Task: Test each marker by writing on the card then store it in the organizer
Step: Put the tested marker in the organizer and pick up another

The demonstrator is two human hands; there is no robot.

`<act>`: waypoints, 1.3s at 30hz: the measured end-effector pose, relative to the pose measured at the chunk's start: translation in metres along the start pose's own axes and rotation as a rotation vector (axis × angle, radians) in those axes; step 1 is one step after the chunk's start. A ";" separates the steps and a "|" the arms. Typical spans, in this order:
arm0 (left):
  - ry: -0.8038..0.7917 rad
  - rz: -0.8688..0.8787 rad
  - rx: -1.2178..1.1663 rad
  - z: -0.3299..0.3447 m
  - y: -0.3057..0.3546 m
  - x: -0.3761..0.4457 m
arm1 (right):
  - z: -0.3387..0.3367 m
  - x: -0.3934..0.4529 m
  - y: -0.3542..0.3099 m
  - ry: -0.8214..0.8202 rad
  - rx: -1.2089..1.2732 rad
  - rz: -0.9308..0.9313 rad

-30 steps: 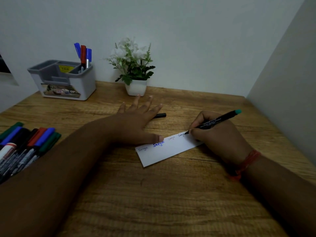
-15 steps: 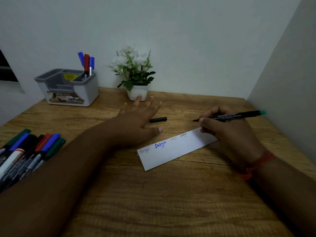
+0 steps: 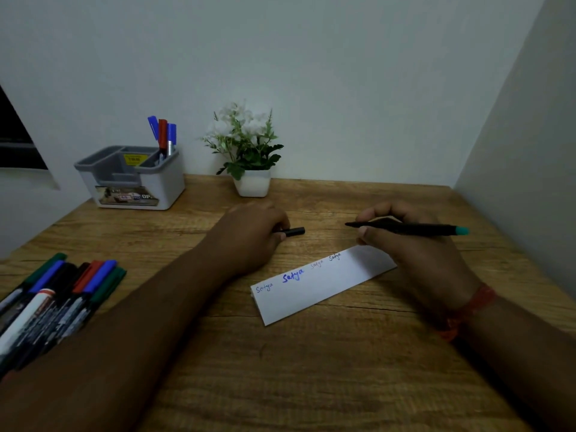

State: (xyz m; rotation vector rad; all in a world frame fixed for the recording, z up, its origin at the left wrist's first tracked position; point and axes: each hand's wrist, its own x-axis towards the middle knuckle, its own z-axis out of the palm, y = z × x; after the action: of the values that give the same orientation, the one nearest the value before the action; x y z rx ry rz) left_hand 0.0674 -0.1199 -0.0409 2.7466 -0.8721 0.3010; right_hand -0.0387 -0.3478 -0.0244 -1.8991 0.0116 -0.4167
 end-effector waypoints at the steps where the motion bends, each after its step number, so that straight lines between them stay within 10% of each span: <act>1: 0.009 -0.001 0.001 0.001 0.000 0.000 | 0.000 0.000 -0.001 -0.007 -0.006 -0.003; 9: 0.291 0.193 -0.313 -0.010 0.010 -0.008 | -0.003 -0.003 -0.003 -0.028 0.142 -0.096; 39: 0.250 0.350 -0.483 -0.011 0.048 -0.020 | 0.002 -0.001 0.004 -0.130 0.326 -0.130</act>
State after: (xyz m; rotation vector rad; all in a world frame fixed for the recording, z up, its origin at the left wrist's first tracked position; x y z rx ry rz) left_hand 0.0216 -0.1436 -0.0276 2.0621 -1.1725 0.4215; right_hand -0.0380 -0.3473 -0.0283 -1.6054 -0.2535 -0.3580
